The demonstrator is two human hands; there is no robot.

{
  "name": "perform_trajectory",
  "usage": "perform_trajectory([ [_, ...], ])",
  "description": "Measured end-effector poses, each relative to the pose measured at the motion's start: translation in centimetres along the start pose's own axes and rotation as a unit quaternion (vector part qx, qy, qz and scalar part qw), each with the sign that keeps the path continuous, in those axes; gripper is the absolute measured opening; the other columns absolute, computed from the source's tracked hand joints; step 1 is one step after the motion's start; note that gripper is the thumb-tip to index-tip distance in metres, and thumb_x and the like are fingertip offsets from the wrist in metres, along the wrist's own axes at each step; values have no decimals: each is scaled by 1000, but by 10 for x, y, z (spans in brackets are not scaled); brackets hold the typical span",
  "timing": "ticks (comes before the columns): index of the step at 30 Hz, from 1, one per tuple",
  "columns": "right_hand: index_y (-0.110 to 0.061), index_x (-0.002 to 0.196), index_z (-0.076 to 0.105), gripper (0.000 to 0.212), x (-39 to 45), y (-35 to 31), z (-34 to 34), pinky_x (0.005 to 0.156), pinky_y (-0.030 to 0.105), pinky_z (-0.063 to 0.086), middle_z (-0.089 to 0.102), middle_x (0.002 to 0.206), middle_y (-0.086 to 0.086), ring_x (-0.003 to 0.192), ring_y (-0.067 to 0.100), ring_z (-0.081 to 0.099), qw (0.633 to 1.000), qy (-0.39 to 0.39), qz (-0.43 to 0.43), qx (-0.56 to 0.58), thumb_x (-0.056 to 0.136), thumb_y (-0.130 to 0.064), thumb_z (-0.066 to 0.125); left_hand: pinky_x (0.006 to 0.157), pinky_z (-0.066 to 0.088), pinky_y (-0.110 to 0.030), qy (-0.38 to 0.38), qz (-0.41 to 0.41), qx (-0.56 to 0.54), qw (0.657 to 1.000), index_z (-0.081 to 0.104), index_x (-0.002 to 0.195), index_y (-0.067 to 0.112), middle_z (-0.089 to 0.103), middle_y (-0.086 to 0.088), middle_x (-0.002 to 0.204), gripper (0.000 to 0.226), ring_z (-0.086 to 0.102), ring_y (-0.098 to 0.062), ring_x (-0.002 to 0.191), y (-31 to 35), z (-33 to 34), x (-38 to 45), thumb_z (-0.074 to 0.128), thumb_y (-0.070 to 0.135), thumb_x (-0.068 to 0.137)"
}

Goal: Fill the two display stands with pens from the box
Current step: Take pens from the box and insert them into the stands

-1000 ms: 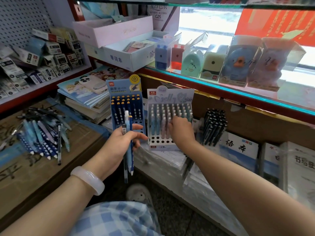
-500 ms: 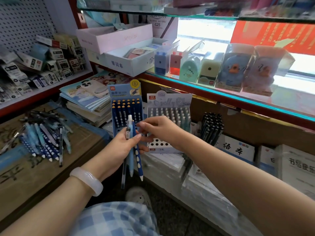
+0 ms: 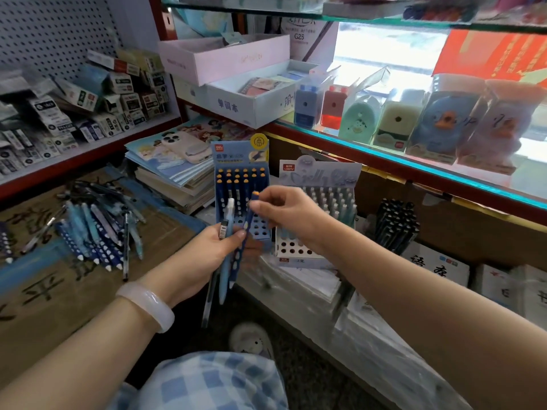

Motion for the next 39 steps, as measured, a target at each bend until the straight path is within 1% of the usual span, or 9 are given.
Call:
perform_trajectory([
  [3,-6,93,60,10,17,-4,-23,65,17,53,62,80,4,69,9,59,994,93,-9,58,91,-16,59,69,57,-34,51,-15,17,998,56,92,9,66,-15,94,18,66,-22,80,-2,-23,5,41,16,98],
  [5,-8,94,60,11,27,-8,-44,65,19,55,65,81,5,69,11,63,979,201,-36,-5,91,-18,60,46,51,-21,109,-15,16,994,51,89,12,62,-9,79,15,59,-11,53,-6,-40,6,41,17,98],
  [7,-12,94,60,11,38,-10,-55,70,27,57,67,83,6,74,16,66,959,261,-59,-98,91,-22,60,35,37,-17,153,-12,6,988,46,86,16,53,-5,69,14,44,-5,37,-13,-52,9,41,20,98],
  [10,-10,96,62,14,57,-3,-48,77,41,55,66,86,6,82,22,63,942,250,-67,-214,91,-22,61,33,29,-16,191,-8,-17,981,39,85,18,45,-3,67,15,36,-4,35,-22,-62,14,45,27,96],
  [13,-8,98,61,15,67,10,-39,77,39,53,63,90,5,84,21,60,932,244,-55,-263,92,-21,59,32,28,-15,229,-17,-9,973,36,86,15,46,-6,69,15,38,-7,39,-26,-69,20,43,21,98],
  [21,-8,97,59,16,87,24,-36,79,41,53,65,91,8,84,21,61,935,246,-25,-256,92,-23,59,41,35,-20,213,-1,1,977,39,85,21,54,-7,77,15,43,-12,55,-18,-70,31,41,13,98],
  [27,-6,95,59,17,90,21,-31,77,44,53,65,87,10,83,24,62,935,232,-37,-267,92,-23,59,40,45,-18,217,61,25,974,43,84,19,60,-4,70,13,54,-6,42,-9,-72,30,44,19,97],
  [35,-8,97,56,15,92,16,-27,66,30,41,56,84,3,79,18,52,931,222,-38,-288,94,-23,56,36,34,-18,216,85,0,973,50,77,17,54,2,51,16,43,-7,36,-6,-72,24,54,21,91],
  [39,-8,97,56,14,94,13,-25,68,31,40,57,86,3,81,18,51,927,218,-42,-302,94,-22,54,37,33,-17,212,98,-20,972,53,81,17,50,-1,54,15,41,-5,37,-5,-73,23,48,22,94],
])
Point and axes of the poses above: each hand's wrist, its own x-axis towards the middle knuckle, its own z-axis out of the palm, y = z × x, the point moved 8 cm from there along x, towards the middle knuckle
